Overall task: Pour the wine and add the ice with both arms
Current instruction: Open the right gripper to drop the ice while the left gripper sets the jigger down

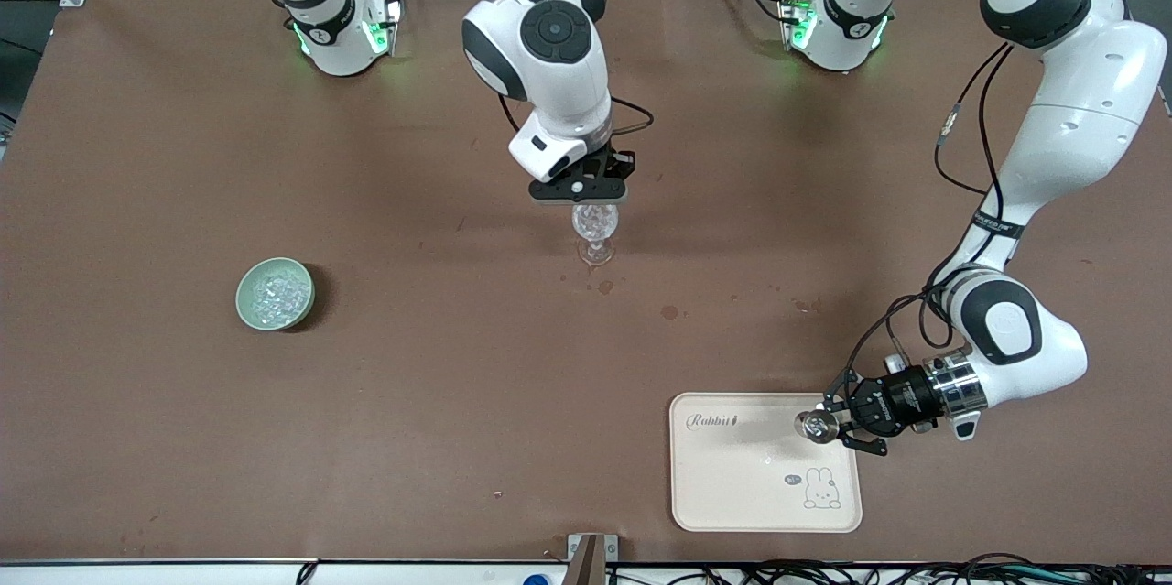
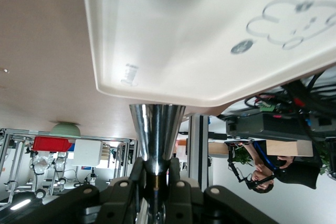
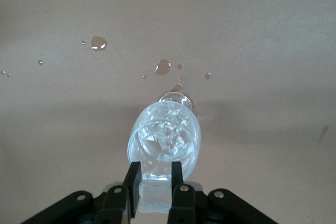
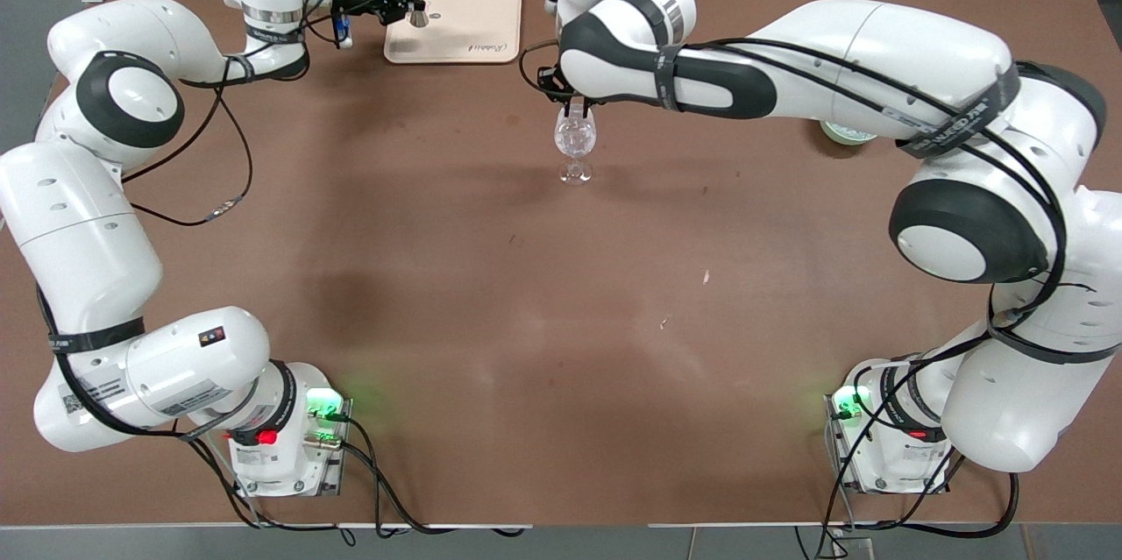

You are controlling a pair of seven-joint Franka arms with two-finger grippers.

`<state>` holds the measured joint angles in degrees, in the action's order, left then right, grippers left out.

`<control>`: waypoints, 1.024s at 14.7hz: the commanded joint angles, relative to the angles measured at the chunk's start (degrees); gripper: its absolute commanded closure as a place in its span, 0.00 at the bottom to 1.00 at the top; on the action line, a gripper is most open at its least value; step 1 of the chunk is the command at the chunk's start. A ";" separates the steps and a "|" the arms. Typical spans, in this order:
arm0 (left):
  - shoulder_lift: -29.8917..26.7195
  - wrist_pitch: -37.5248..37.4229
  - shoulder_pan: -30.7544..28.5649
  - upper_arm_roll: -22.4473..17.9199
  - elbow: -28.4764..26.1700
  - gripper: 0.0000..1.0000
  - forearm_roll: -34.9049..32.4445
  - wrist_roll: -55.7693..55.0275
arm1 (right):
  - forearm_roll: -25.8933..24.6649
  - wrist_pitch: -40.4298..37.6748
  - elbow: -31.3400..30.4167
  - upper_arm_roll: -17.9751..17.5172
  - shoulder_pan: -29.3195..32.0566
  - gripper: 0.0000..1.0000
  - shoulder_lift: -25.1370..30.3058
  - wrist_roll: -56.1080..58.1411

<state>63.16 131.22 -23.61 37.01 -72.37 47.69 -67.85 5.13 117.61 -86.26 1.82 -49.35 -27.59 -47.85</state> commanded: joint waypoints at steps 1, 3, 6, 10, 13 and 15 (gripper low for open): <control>2.92 0.17 0.58 0.17 2.59 0.99 2.49 1.93 | -1.70 1.56 1.19 0.73 -0.49 0.95 -1.33 -0.84; 3.72 0.09 0.58 -0.09 2.50 0.99 5.90 6.83 | -5.28 1.65 1.19 0.73 -0.05 0.94 -1.33 -0.84; 4.52 0.08 0.58 -1.06 2.50 0.99 7.86 10.89 | -7.24 1.66 1.19 0.73 -0.05 0.92 -1.33 -0.84; 5.48 0.08 0.14 -1.15 2.50 0.99 7.86 13.45 | -6.80 1.48 1.01 0.73 -0.40 0.88 -1.33 -1.02; 6.19 0.08 0.14 -1.50 2.50 0.98 7.95 13.63 | -6.27 1.31 1.01 0.64 -0.57 0.83 -1.33 -1.02; 6.45 0.08 0.14 -1.50 2.41 0.96 7.95 14.32 | -6.27 0.96 1.01 0.55 -0.66 0.76 -1.33 -1.02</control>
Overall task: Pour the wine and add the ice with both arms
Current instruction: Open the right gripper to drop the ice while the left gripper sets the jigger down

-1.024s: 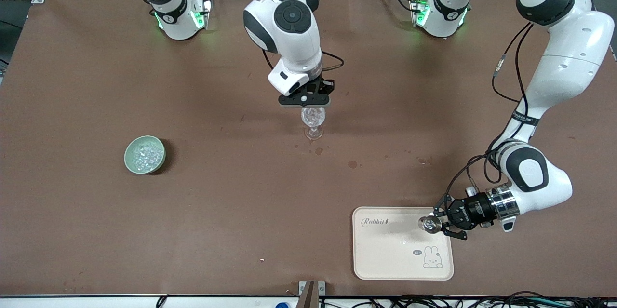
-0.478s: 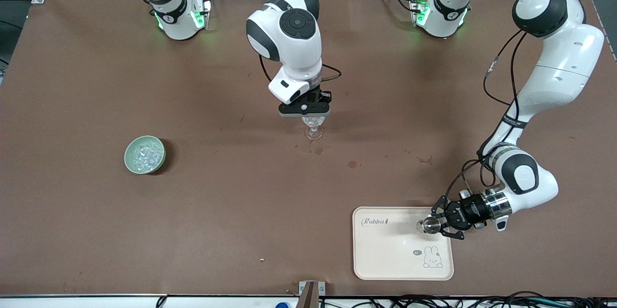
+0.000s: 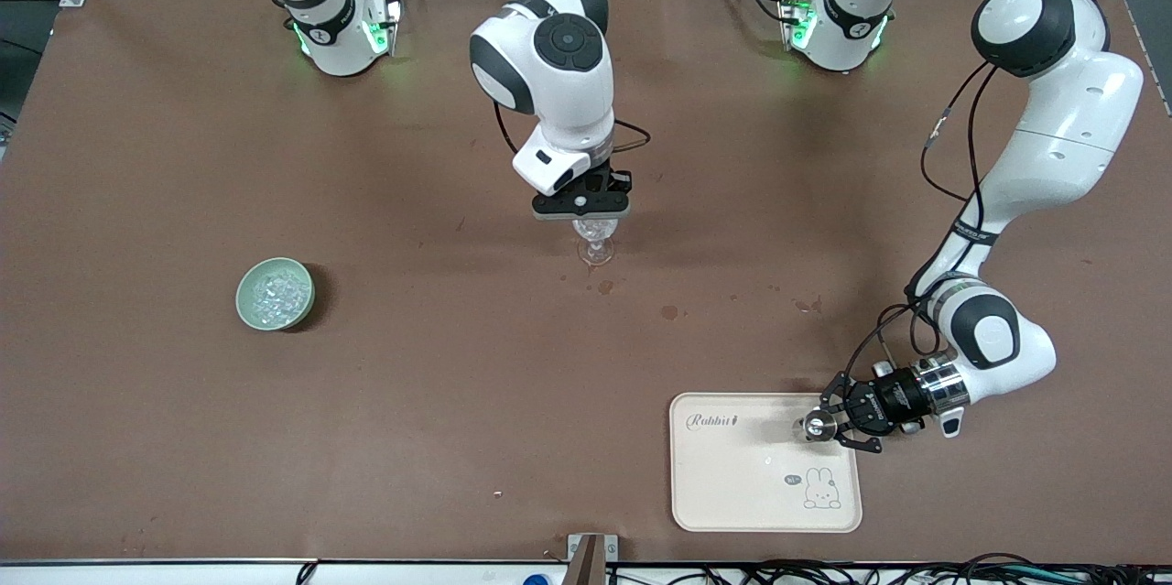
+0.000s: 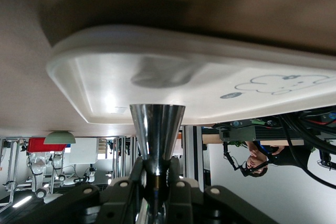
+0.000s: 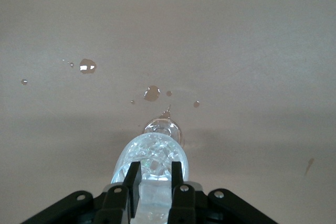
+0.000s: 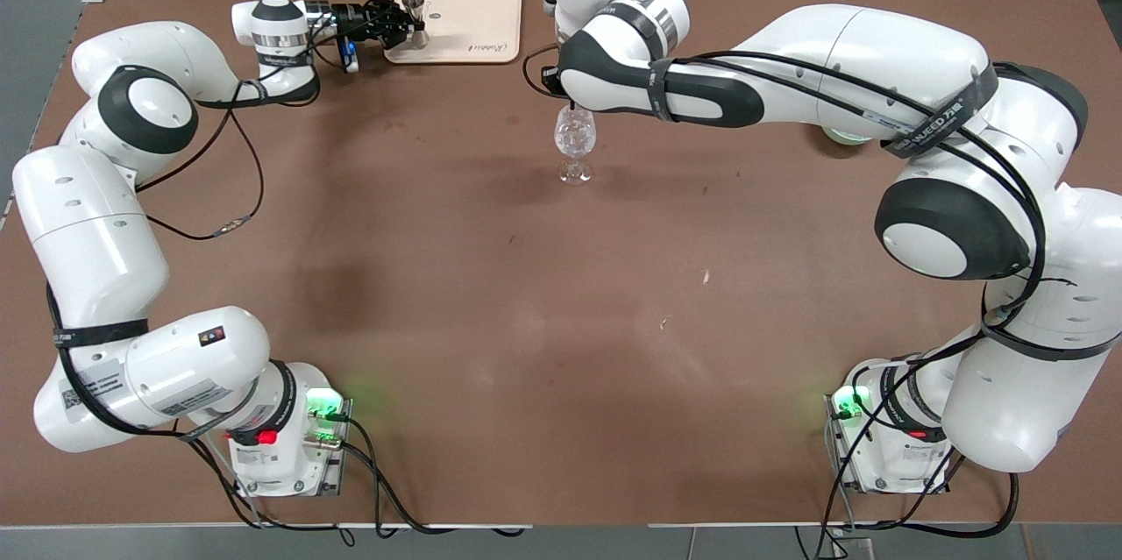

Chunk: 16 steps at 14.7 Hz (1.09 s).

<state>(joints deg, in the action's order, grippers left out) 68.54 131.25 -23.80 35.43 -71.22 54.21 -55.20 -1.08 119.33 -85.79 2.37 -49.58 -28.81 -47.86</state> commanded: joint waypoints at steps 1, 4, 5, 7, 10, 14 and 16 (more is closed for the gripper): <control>1.33 0.05 0.25 0.08 1.26 0.96 1.51 1.76 | -0.06 -0.76 0.36 0.00 -0.43 0.64 -0.11 -1.01; 1.33 0.05 0.25 -0.01 1.17 0.93 1.42 1.94 | -0.15 -0.67 0.36 0.00 -1.22 0.13 -0.11 -1.01; 1.33 0.05 0.33 -0.36 1.09 0.90 1.42 1.94 | -0.15 -0.76 0.36 0.00 -1.13 0.10 -0.11 -1.01; 1.24 -0.03 0.33 -0.62 1.00 0.70 1.42 1.94 | -0.15 -0.94 0.36 0.00 -1.13 0.07 -0.02 -1.10; 1.07 -0.12 0.25 -0.71 0.73 0.45 1.42 1.85 | -0.06 -1.29 0.36 0.09 -0.52 0.05 0.68 -0.84; 0.37 -0.47 -0.63 -0.98 0.65 0.40 0.90 1.76 | -0.68 -7.16 0.09 1.41 5.35 0.03 7.25 -0.22; -1.47 -0.82 -1.94 -1.06 0.12 0.21 -1.11 1.76 | -0.68 -9.63 -0.17 1.41 10.97 0.03 10.68 0.48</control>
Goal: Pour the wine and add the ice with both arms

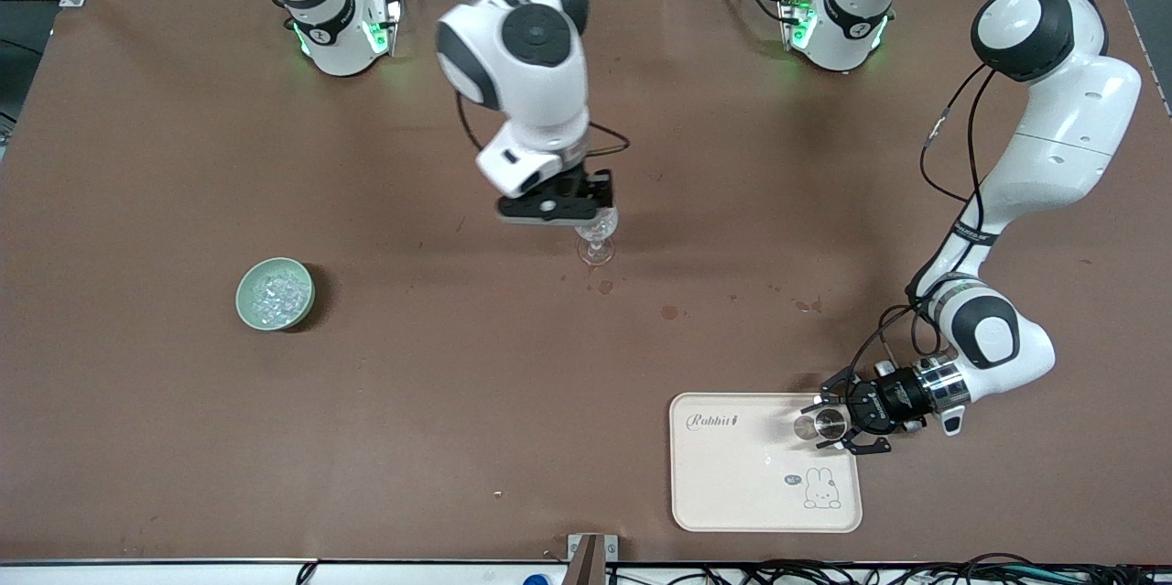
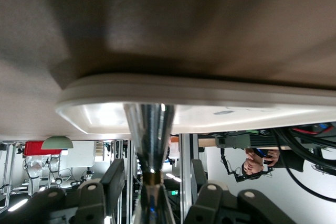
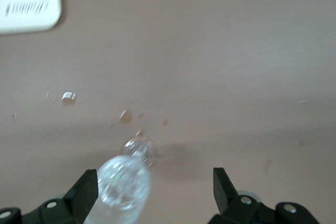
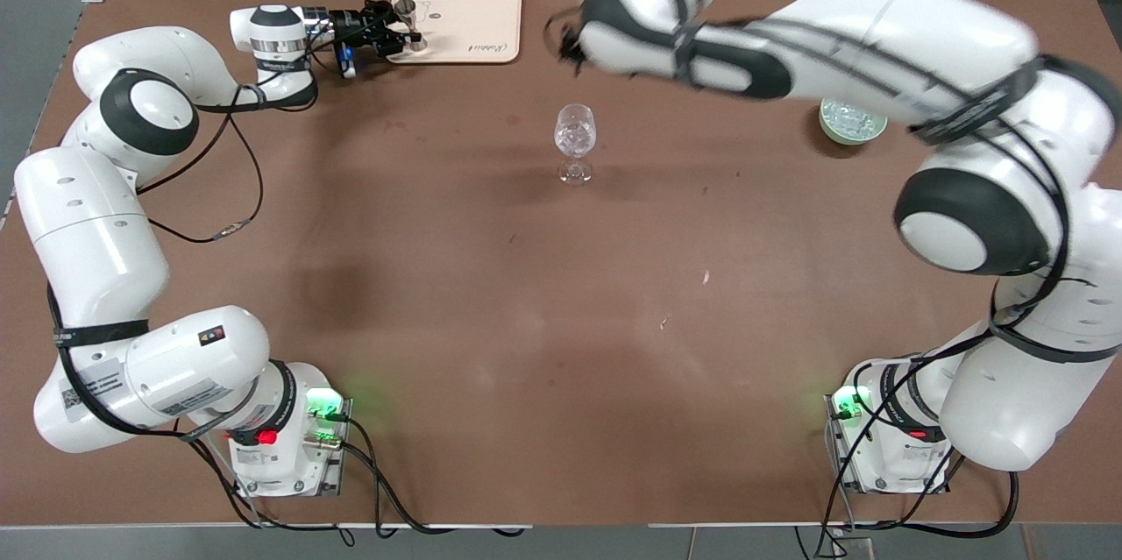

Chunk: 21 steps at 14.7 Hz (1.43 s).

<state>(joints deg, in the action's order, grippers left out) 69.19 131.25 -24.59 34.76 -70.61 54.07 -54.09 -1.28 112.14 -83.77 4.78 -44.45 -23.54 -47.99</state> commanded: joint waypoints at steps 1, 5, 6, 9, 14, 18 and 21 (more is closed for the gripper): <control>-3.69 -1.86 -2.04 -0.39 -1.80 0.06 -3.68 0.65 | -0.48 -2.88 -2.97 -1.00 8.21 0.03 7.00 1.48; -8.97 -13.26 -6.68 -0.39 -2.78 0.00 -19.04 0.39 | -0.57 -4.03 -9.47 -1.00 18.23 0.03 14.56 10.79; -10.81 -17.47 -8.70 -0.22 -2.78 0.00 -23.79 0.30 | -0.57 -4.55 -10.79 -0.91 20.34 0.03 16.06 12.38; -17.92 -26.11 -11.01 0.84 -2.61 0.00 -34.01 0.30 | -0.83 -5.35 -13.25 -0.91 26.32 0.03 18.70 15.90; -31.64 -35.52 -10.75 6.27 -2.26 0.00 -49.98 1.87 | -0.83 -5.44 -17.38 -0.91 32.05 0.03 21.78 20.39; -38.42 -43.25 -10.57 13.84 -1.65 0.00 -64.77 12.93 | -1.09 -6.31 -19.50 -0.91 36.08 0.03 23.63 26.34; -42.37 -45.64 -10.39 17.09 -1.55 0.00 -70.23 19.36 | -1.10 -7.98 -19.33 -0.91 39.86 0.03 24.07 33.28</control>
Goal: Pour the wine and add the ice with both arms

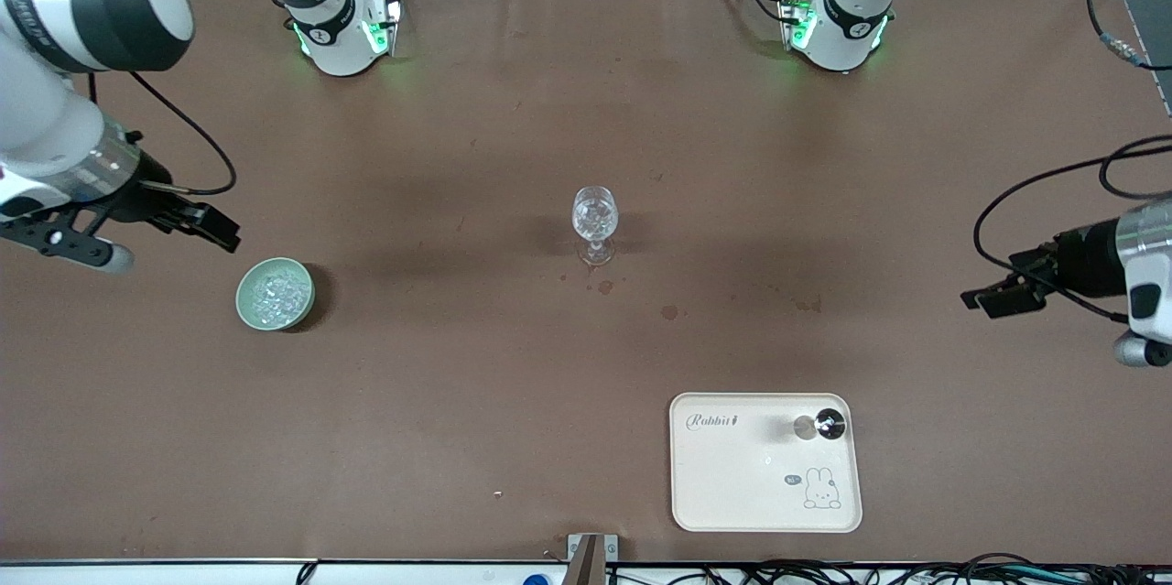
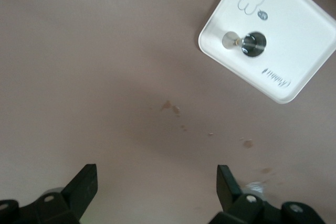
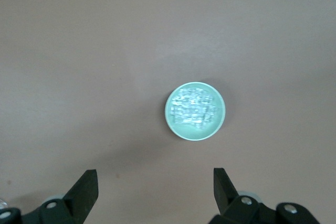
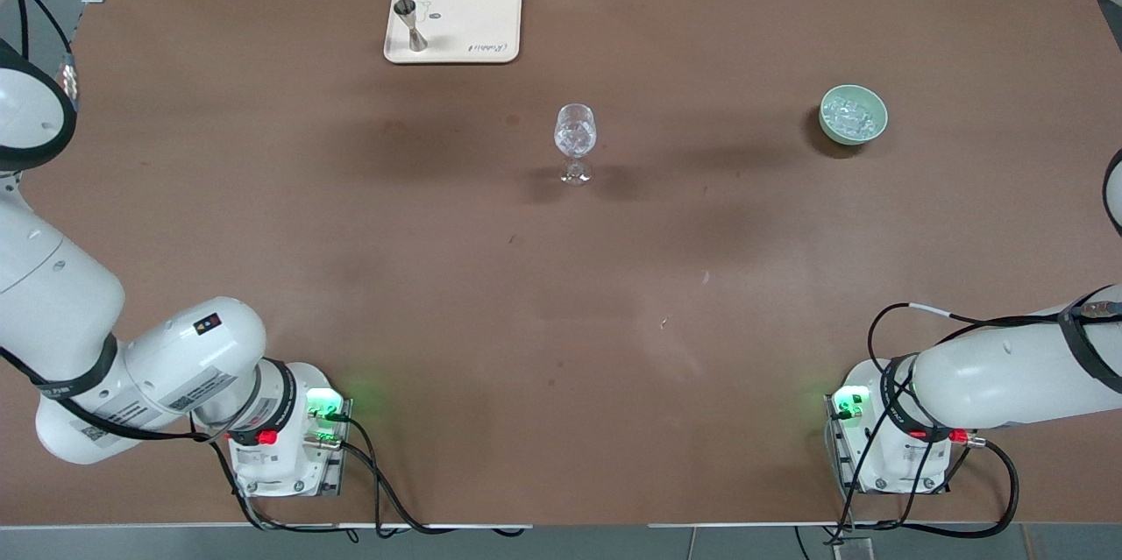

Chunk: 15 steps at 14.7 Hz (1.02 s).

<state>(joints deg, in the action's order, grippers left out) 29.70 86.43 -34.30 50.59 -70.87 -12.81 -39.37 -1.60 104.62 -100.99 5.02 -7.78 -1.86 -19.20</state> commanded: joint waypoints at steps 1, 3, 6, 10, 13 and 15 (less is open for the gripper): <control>-4.11 -1.43 -0.51 1.87 -1.28 0.00 -4.14 6.40 | -0.77 -0.73 -1.84 -1.16 4.52 0.03 2.56 6.95; -5.79 -2.66 -0.59 3.19 -1.28 0.00 -4.24 9.48 | -0.77 -1.87 -1.23 -1.07 6.55 0.02 2.83 11.27; -10.69 -3.28 2.20 1.11 -1.28 0.00 -3.80 16.76 | -0.77 -5.90 2.54 -0.98 6.99 0.01 2.83 12.69; -19.49 -3.46 23.18 -26.01 -2.86 0.00 4.51 19.50 | -0.77 -11.28 9.23 -1.07 8.05 0.00 2.57 15.06; -26.25 -3.55 33.31 -39.92 -9.78 0.00 9.56 26.17 | -0.68 -15.57 12.30 -1.24 7.78 0.00 2.57 14.98; -29.69 -3.55 36.92 -44.42 -13.57 0.00 9.65 30.82 | -0.59 -18.65 13.19 -1.33 7.78 0.00 2.57 15.59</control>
<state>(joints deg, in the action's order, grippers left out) 5.50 82.13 -0.11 10.50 -77.71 -4.23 -12.85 -1.64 88.68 -88.76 4.64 -0.86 0.43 -4.70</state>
